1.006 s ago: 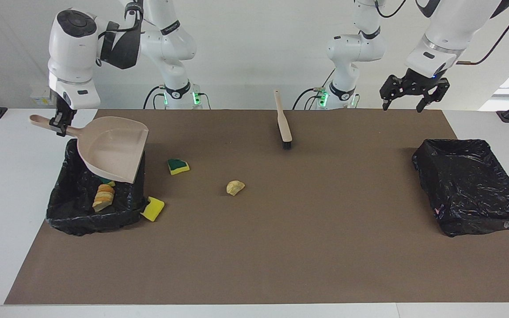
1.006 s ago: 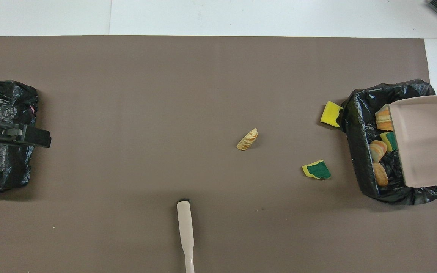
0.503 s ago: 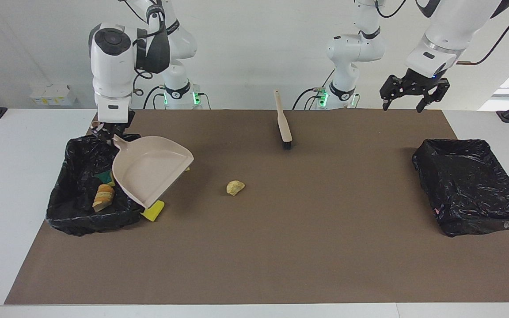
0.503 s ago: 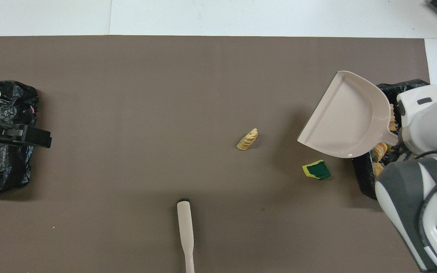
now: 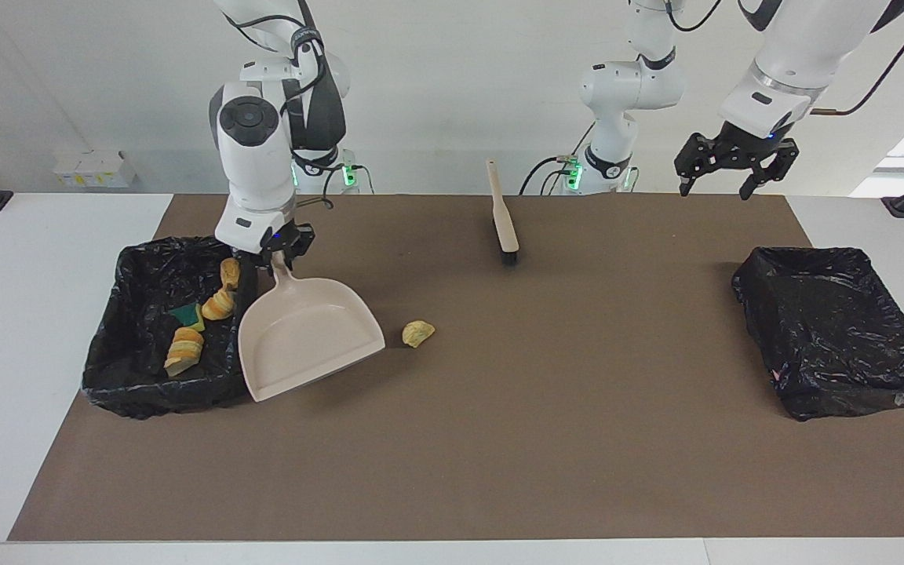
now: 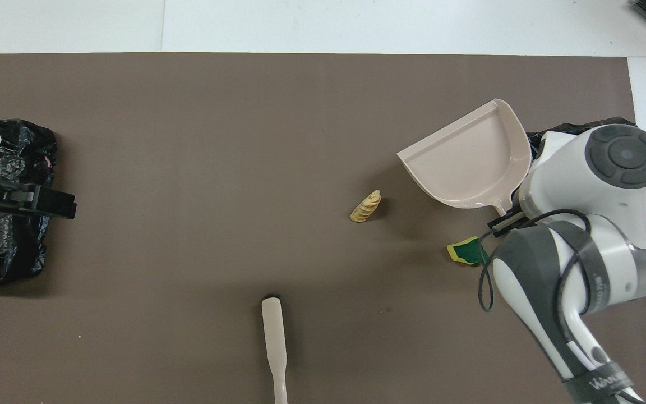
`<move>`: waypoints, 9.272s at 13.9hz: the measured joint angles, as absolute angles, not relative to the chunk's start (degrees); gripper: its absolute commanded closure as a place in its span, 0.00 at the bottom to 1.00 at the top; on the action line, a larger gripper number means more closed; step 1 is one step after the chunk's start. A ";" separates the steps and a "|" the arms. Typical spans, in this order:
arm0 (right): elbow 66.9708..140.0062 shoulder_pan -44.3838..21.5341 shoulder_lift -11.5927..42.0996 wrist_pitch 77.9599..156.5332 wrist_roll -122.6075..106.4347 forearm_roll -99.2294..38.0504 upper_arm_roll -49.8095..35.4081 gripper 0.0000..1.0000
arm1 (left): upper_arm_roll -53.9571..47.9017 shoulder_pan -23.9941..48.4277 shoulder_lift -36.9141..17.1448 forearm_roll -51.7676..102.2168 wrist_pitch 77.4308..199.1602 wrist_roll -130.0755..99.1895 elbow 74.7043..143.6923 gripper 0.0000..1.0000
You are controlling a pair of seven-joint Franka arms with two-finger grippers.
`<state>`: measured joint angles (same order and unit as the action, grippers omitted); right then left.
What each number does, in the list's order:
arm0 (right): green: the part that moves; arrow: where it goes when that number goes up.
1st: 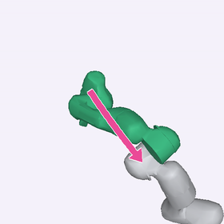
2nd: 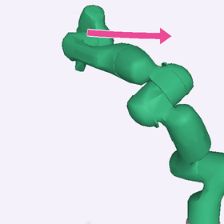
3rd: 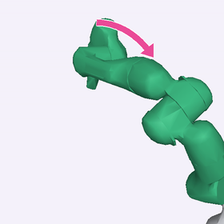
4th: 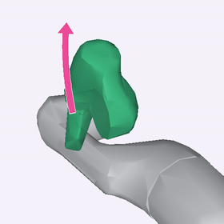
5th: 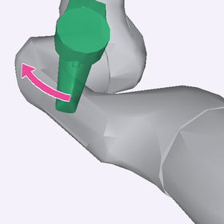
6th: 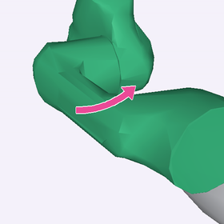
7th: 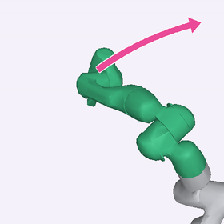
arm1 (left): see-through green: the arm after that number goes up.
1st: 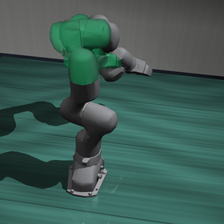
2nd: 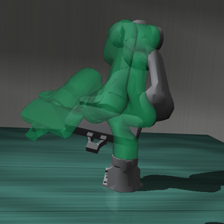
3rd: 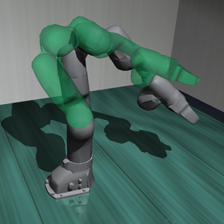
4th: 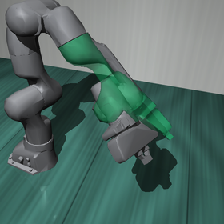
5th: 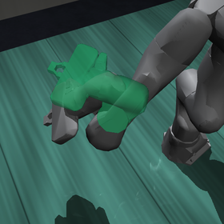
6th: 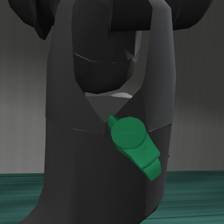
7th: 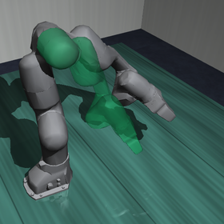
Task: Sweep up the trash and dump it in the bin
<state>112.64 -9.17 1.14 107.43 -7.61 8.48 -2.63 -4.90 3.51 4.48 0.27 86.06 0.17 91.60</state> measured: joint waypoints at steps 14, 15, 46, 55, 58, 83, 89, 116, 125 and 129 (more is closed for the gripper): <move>78.64 -35.63 31.30 104.17 38.33 0.72 -3.16 1.00 | -4.94 3.51 4.48 0.27 86.04 2.40 91.60 0.00; 76.42 -36.25 33.75 104.29 38.89 0.70 -3.19 1.00 | -4.94 3.50 4.48 0.27 86.04 2.40 91.60 0.00; 123.49 -48.01 -2.05 117.93 44.22 -13.43 -5.68 0.00 | -6.75 20.55 -8.05 0.72 108.31 -8.01 98.70 0.00; 126.59 -54.31 3.32 124.39 47.17 -13.51 -5.70 0.08 | -6.84 27.58 -15.25 0.72 120.78 -20.44 103.74 0.00; 127.74 -55.14 3.60 126.41 47.17 -13.51 -5.70 0.12 | -6.84 28.30 -16.05 0.72 122.84 -22.18 104.42 0.10; 126.94 -57.08 5.26 126.04 46.94 -13.51 -5.64 1.00 | -5.05 24.49 -13.66 -9.81 114.55 4.29 102.56 1.00; 123.57 -56.14 4.22 115.77 47.29 -12.68 -4.70 1.00 | -4.94 19.76 -12.15 -9.86 112.58 35.27 102.79 1.00; 124.52 -7.10 5.15 117.48 21.87 20.11 -4.53 1.00 | -6.29 24.04 -7.45 -10.89 117.65 48.97 116.74 1.00; 118.15 -16.02 6.13 109.45 12.30 -5.69 -5.73 1.00 | -6.15 24.04 -7.45 -10.91 118.01 48.97 116.88 1.00; 112.33 -17.96 5.36 100.21 12.21 -10.13 -5.66 1.00 | -6.09 24.04 -7.45 -10.91 118.27 48.96 116.99 1.00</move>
<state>112.33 -17.96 5.36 100.21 12.21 -10.13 -5.66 -6.09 24.04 -7.45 -10.91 118.27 48.96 116.99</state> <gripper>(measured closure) 0.749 0.678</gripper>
